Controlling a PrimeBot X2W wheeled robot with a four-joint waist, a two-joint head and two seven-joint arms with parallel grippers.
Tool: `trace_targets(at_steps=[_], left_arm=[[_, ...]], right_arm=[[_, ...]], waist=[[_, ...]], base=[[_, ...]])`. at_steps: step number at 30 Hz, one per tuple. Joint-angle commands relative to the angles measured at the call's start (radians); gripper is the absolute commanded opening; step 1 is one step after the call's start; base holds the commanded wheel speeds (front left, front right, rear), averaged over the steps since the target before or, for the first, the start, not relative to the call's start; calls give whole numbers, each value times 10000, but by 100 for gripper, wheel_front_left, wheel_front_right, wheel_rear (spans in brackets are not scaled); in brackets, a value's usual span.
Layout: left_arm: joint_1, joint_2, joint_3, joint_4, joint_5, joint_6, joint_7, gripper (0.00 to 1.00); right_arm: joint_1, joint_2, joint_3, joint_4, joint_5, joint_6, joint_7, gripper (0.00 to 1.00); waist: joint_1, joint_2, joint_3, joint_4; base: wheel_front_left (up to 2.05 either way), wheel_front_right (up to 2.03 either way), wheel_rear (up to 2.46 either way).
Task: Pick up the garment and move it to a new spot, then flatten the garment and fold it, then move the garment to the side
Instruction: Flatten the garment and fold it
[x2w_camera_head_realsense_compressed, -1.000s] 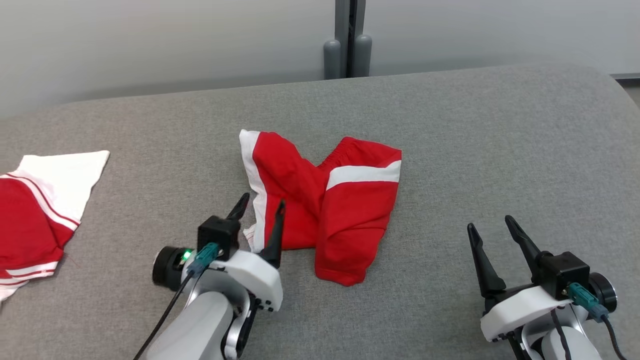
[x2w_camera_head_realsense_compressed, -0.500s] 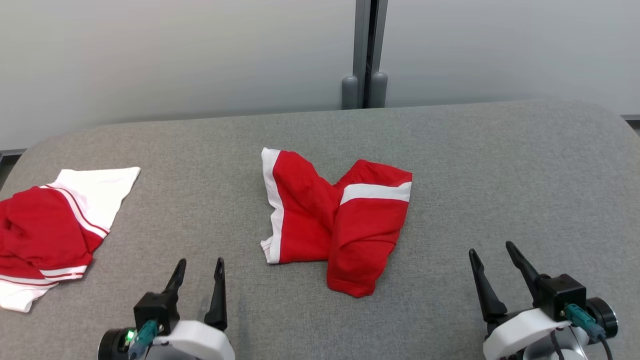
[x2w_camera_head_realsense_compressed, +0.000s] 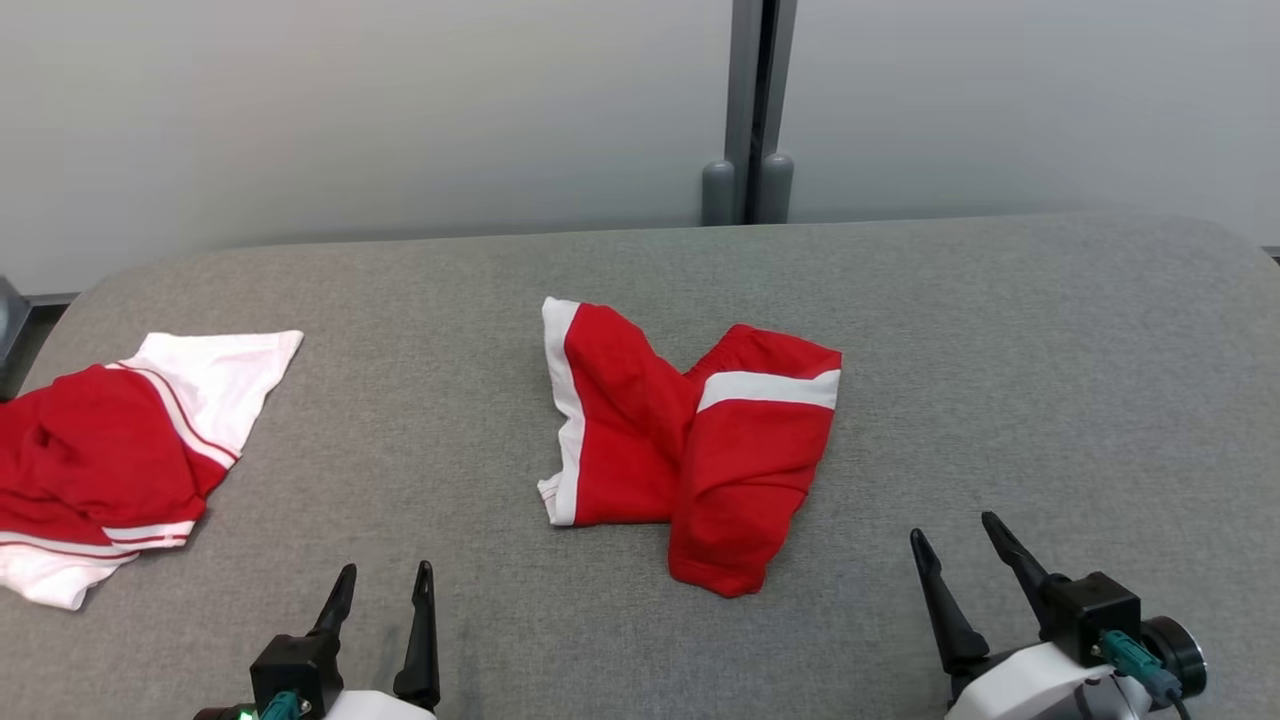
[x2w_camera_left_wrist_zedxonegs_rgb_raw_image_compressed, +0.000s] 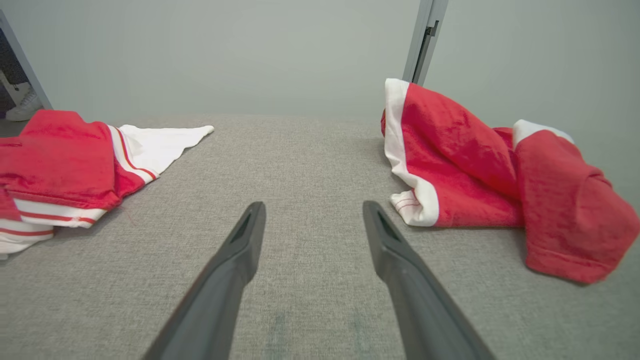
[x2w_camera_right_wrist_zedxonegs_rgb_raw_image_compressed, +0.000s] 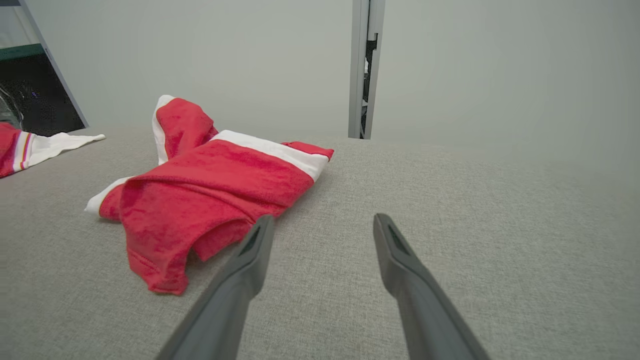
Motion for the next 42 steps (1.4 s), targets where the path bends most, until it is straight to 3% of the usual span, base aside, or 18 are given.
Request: trace_targets(at_steps=[1,11,19,24,30,31,32,33,34,35,42], left_arm=[[-60,29,37,2,71,-67,-2,100],[-388,6,-439,197,-329,-92,-2,100],[-734,1,-1229,347,-766,-39,-2,100],[-759,-4,-1680,378,-1051,41,-2,100],[-742,-2,-1873,322,-1239,145,-2,100],[-740,-2,-1881,297,-1260,160,-2,100],[-733,-3,-1902,271,-1261,170,-2,100],[-736,-4,-1914,254,-1285,183,-2,100],[-765,-2,-1933,242,-1303,199,-2,100],[-822,-2,-1956,205,-1328,197,-2,100],[-940,2,-2008,47,-1510,274,-2,100]], right_arm=[[-64,-29,53,-6,-2,-3,3,100],[-1333,-97,2239,128,433,-3,3,100],[-3056,-179,4249,1278,882,-3,3,100],[-3941,-255,4762,2730,1068,-3,3,100],[-4552,-231,4666,4419,844,-3,3,100],[-4595,-226,4684,4629,820,-3,1,97],[-4669,-226,4720,4824,726,-3,1,85],[-4731,-236,4745,5001,670,-3,3,46],[-4774,-238,4735,5101,649,-3,4,15],[-4783,-237,4731,5163,645,-3,4,0],[-5173,-680,4102,4045,632,-3,0,0]], waist=[[0,-1,72,90],[0,-1,586,955],[0,-1,1003,2170],[0,-1,1331,2992],[0,-1,1705,3573],[0,-1,1745,3615],[0,-1,1777,3641],[0,-1,1806,3657],[0,-1,1827,3662],[0,-1,1847,3658],[0,-1,1797,3440]], base=[[0,0,0],[0,0,0],[0,0,0],[0,0,0],[0,0,0],[0,0,0],[0,0,0],[0,0,0],[0,0,0],[0,0,0],[0,0,0]])
